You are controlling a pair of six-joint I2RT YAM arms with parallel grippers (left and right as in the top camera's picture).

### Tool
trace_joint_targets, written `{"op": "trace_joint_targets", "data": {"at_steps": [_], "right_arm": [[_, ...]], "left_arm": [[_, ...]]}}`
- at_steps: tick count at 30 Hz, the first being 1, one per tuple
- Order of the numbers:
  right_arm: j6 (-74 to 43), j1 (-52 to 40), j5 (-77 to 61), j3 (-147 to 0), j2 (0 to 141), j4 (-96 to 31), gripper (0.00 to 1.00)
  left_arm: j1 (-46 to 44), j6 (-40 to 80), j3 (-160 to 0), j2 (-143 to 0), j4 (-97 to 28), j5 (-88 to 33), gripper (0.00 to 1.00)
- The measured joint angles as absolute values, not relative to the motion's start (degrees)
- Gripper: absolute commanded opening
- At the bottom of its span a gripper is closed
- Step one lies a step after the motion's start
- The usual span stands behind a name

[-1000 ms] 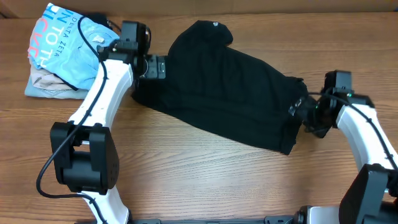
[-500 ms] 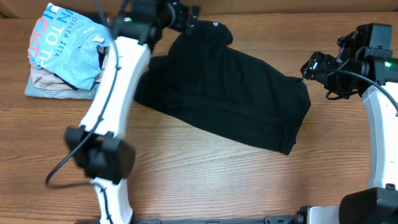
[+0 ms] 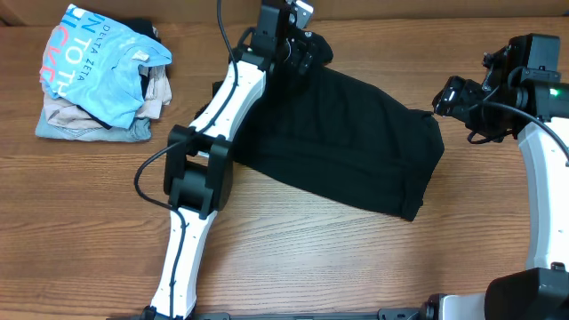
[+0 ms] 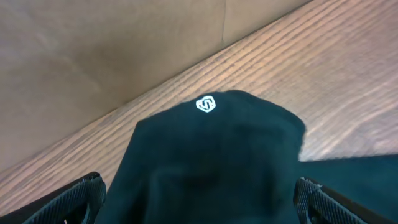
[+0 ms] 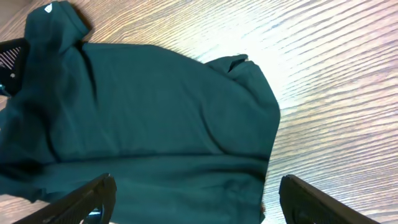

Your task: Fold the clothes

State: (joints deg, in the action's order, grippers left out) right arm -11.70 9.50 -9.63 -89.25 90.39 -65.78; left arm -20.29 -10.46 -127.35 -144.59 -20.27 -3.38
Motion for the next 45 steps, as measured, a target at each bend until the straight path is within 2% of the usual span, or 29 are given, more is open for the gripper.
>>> {"op": "trace_joint_targets", "data": {"at_steps": [7, 17, 32, 41, 45], "right_arm": [[-11.68, 9.47, -8.67, -89.25, 90.50, -63.75, 0.87], [-11.70, 9.47, -8.56, -89.25, 93.82, -63.33, 0.87], [-11.70, 9.50, -8.58, -89.25, 95.20, -63.92, 0.87], [-11.73, 9.47, -8.58, -89.25, 95.20, -63.72, 0.87], [-11.70, 9.50, -8.67, -89.25, 95.20, -63.68, 0.87]], "left_arm": [[-20.27, -10.72, -127.57, -148.09, -18.61, -2.04, 1.00], [-20.27, -8.88, -128.27, -150.95, -26.13, 3.81, 0.99], [-20.25, 2.02, -131.28, -148.40, -52.16, 7.29, 1.00], [-20.27, 2.76, -133.88, -148.42, -56.66, 8.03, 1.00], [-20.25, 2.55, -140.53, -149.71, -52.51, 6.66, 1.00]]}}
